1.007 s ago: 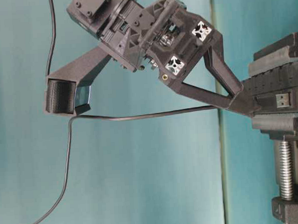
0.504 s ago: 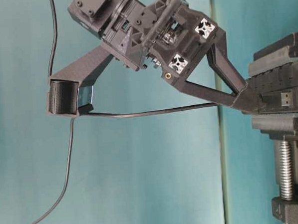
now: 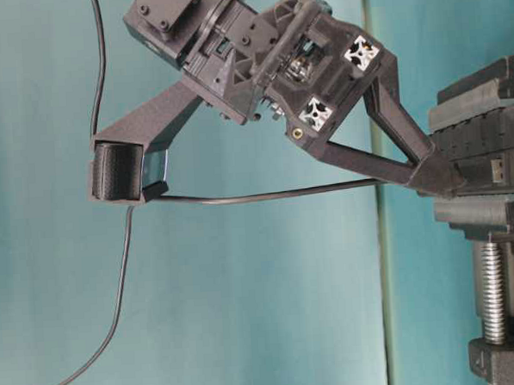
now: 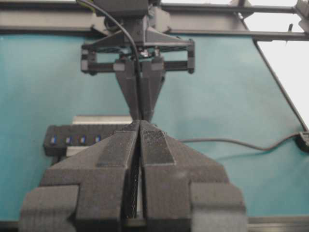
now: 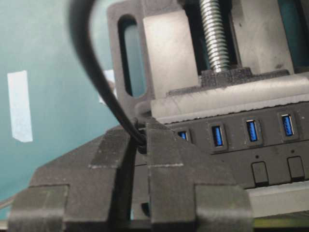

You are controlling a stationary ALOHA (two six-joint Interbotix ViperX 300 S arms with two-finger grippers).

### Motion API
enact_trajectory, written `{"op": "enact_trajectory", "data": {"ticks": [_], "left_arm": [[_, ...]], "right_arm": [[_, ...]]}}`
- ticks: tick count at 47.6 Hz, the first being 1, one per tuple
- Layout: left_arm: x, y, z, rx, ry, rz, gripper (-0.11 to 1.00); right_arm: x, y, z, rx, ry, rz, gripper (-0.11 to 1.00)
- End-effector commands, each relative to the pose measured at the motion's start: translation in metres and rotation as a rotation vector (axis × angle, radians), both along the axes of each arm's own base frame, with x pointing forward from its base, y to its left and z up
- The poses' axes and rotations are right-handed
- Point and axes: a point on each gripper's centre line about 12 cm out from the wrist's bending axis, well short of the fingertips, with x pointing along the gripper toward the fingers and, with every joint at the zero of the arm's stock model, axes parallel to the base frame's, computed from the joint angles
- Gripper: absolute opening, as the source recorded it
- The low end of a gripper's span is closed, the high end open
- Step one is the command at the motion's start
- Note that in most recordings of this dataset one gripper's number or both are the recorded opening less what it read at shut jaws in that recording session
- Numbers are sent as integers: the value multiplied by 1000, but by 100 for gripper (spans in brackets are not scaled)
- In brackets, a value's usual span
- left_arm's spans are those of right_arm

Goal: Insert the USB into the front port of the fixed hub.

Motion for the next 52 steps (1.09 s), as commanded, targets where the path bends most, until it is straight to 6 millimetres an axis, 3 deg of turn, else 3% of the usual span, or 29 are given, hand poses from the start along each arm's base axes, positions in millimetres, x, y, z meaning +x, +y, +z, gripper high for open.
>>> {"op": "enact_trajectory", "data": {"ticks": [1, 52], "left_arm": [[2, 0, 3, 0, -6, 3, 0], [2, 0, 2, 0, -3, 1, 0]], "right_arm": [[4, 7, 7, 11, -21, 7, 3], [-3, 14, -8, 35, 65, -4, 3]]}}
